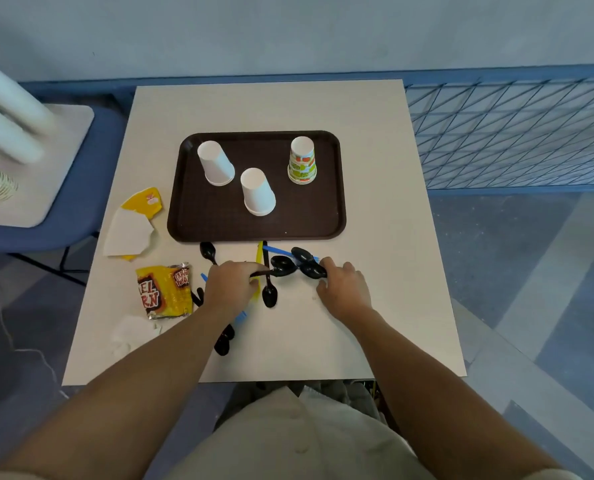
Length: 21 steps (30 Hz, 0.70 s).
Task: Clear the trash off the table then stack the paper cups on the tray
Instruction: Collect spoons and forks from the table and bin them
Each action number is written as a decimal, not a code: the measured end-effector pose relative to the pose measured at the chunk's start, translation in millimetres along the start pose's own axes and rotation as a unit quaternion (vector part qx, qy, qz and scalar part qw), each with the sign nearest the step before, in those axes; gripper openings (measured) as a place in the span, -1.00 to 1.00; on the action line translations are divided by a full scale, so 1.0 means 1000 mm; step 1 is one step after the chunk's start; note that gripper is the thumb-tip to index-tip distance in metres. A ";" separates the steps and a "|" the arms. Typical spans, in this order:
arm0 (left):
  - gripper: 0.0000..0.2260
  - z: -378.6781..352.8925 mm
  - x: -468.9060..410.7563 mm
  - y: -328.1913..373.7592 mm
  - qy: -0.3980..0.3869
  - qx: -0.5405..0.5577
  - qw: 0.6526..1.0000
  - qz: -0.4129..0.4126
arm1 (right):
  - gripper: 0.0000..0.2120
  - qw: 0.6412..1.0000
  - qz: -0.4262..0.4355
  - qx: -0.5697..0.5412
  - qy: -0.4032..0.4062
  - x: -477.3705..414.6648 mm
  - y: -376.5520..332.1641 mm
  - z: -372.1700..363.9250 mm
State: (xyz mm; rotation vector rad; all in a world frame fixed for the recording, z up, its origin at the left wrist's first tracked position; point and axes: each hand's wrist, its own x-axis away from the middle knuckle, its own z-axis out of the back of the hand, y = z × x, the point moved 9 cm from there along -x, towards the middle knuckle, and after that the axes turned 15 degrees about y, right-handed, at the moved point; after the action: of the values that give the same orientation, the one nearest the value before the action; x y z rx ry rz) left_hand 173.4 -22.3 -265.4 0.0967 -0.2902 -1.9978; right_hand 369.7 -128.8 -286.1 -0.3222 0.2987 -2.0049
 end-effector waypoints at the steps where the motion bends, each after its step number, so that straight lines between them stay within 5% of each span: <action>1: -0.70 -0.003 -0.001 0.004 -0.005 -0.015 0.999 -0.027 | -0.75 1.000 0.001 0.012 0.000 0.000 0.002 -0.002; 11: -0.79 -0.020 -0.003 0.037 -0.018 -0.076 0.982 -0.174 | -0.92 0.998 0.003 -0.023 0.067 0.026 0.054 0.006; 17: -0.81 -0.002 -0.005 0.065 0.017 0.137 0.980 -0.144 | -0.91 0.963 -0.153 -0.168 0.145 0.048 0.095 0.020; 21: -0.79 0.023 -0.008 0.088 0.039 0.260 0.961 -0.088 | -0.82 0.918 -0.297 -0.232 0.124 0.059 0.107 0.025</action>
State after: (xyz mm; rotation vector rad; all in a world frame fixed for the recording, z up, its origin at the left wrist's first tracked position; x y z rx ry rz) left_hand 249.9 -47.0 -222.1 0.5484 -0.7734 -2.0411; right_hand 442.3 -230.1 -294.7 -0.4989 0.9405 -2.5672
